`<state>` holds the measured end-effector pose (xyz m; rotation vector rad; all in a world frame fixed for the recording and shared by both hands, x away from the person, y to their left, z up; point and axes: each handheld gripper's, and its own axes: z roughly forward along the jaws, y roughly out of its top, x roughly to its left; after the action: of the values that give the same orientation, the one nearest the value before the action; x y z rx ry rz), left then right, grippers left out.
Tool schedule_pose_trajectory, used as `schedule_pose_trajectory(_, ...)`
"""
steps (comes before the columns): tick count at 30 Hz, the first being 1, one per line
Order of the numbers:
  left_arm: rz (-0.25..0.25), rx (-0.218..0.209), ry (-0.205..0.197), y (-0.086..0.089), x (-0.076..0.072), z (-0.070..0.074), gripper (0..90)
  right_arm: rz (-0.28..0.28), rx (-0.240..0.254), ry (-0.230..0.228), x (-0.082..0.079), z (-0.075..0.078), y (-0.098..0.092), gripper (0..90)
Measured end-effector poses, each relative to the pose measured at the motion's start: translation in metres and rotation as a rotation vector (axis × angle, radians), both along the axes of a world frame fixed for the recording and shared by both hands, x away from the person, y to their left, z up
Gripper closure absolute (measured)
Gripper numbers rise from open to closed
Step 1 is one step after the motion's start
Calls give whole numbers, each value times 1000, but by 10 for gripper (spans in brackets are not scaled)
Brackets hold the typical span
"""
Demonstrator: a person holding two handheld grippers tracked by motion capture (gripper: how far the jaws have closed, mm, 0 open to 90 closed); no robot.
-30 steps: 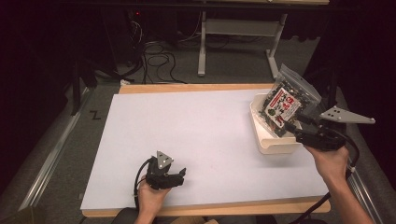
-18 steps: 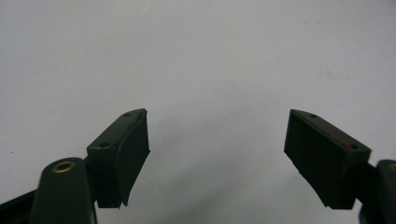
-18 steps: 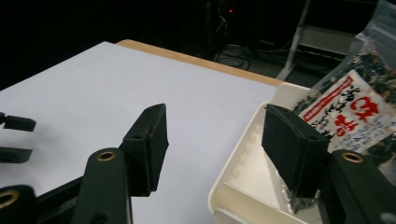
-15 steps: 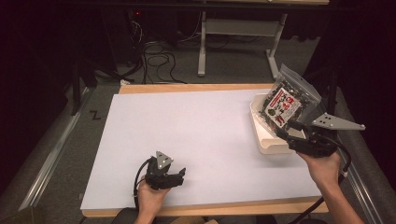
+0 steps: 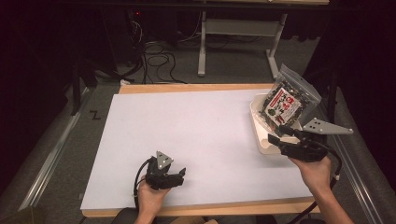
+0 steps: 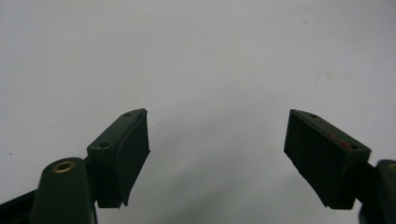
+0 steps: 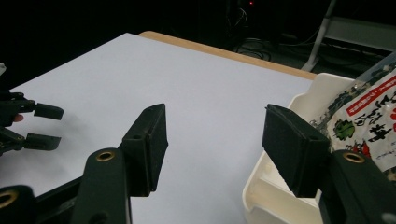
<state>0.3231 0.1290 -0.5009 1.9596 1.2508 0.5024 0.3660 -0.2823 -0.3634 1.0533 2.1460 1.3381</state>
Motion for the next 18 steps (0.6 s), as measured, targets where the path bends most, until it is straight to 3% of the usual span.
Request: schedule_pose_trajectory(18,-3,0,2,-1,0,0,228,28,-5,49,-4,-21,14,407)
